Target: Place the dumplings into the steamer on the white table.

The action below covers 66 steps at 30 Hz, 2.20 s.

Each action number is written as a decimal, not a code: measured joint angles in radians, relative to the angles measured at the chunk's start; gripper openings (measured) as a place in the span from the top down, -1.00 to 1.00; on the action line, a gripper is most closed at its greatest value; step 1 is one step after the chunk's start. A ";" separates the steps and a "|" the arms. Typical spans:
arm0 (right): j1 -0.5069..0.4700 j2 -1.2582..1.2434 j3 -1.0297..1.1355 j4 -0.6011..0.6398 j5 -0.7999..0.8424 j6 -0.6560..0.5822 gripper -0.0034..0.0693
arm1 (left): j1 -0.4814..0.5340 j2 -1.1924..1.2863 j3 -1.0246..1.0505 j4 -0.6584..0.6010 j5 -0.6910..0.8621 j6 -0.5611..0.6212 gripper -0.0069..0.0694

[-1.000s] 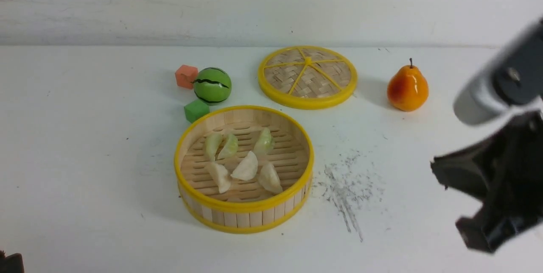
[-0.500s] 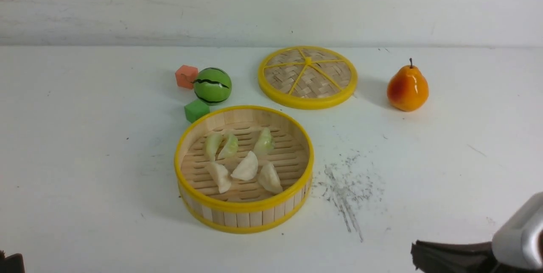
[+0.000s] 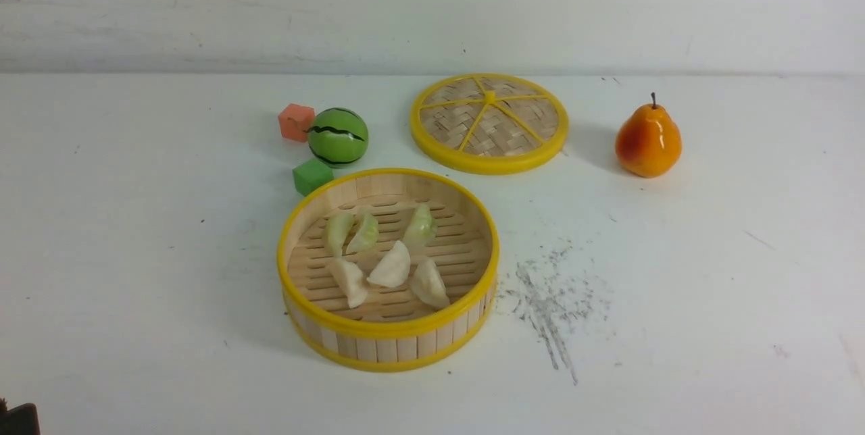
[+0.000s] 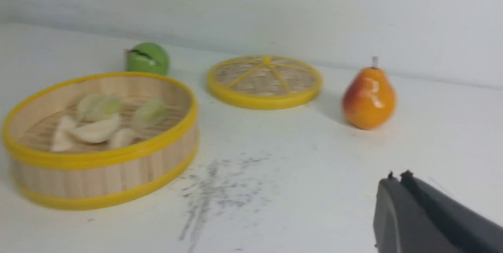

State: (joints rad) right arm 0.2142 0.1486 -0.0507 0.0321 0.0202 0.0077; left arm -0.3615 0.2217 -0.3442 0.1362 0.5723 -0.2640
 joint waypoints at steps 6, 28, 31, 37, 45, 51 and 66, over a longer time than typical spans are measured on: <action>-0.146 -0.132 0.074 0.070 0.109 -0.021 0.92 | 0.000 0.000 0.000 0.000 0.000 0.000 0.38; -0.166 -0.157 0.073 0.072 0.344 -0.022 0.88 | 0.000 0.000 0.000 0.000 0.000 -0.001 0.30; -0.166 -0.157 0.073 0.073 0.344 -0.022 0.87 | 0.000 0.000 0.000 0.000 0.000 -0.001 0.29; -0.166 -0.157 0.072 0.073 0.349 -0.022 0.85 | 0.000 0.000 0.000 0.000 0.000 0.000 0.28; -0.166 -0.157 0.071 0.073 0.351 -0.022 0.83 | 0.000 0.000 0.000 0.000 0.000 0.000 0.26; -0.166 -0.157 0.071 0.073 0.351 -0.022 0.81 | 0.000 0.000 0.000 0.000 0.000 0.000 0.25; -0.166 -0.158 0.071 0.076 0.351 -0.022 0.75 | 0.149 -0.224 0.166 0.025 -0.056 0.003 0.37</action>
State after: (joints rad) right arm 0.0482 -0.0091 0.0198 0.1082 0.3711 -0.0140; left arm -0.2125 -0.0021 -0.1786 0.1616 0.5161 -0.2607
